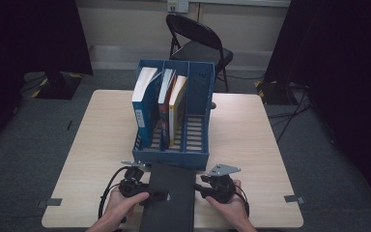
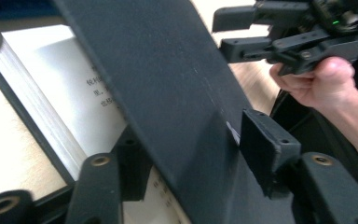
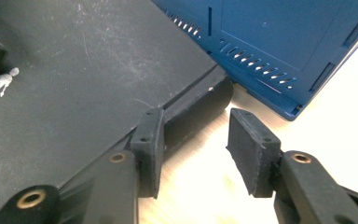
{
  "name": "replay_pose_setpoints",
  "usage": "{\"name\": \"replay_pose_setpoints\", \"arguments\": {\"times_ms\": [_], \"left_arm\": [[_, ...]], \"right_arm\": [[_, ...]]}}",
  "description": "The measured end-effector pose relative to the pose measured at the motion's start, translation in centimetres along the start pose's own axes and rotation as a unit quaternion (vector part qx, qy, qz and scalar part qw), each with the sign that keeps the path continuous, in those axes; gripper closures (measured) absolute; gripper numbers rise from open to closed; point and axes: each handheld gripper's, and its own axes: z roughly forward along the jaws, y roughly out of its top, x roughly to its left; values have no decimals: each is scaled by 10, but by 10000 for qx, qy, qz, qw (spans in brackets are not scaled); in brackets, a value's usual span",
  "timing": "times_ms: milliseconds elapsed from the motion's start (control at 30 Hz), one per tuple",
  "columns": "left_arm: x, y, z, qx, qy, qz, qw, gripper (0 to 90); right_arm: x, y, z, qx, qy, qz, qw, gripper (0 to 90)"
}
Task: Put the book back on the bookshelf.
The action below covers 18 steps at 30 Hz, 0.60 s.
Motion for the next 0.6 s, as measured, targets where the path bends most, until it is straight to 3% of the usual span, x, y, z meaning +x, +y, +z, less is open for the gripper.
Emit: {"name": "replay_pose_setpoints", "arguments": {"times_ms": [67,233,400,500,600], "left_arm": [[6,3,0,55,-147,-71,9999,489],[6,4,2,63,-165,-56,9998,493],[14,6,1,-15,-603,-282,9978,589],[10,6,-1,-104,-641,-205,9977,637],[9,6,-1,-154,-656,-174,9976,653]], "right_arm": [[0,0,0,-4,1,2,10000,539],[-1,0,0,8,16,9,10000,535],[0,0,-1,-14,56,9,10000,519],[0,0,-3,-69,144,76,9998,458],[2,0,-5,-161,389,120,9990,394]]}}
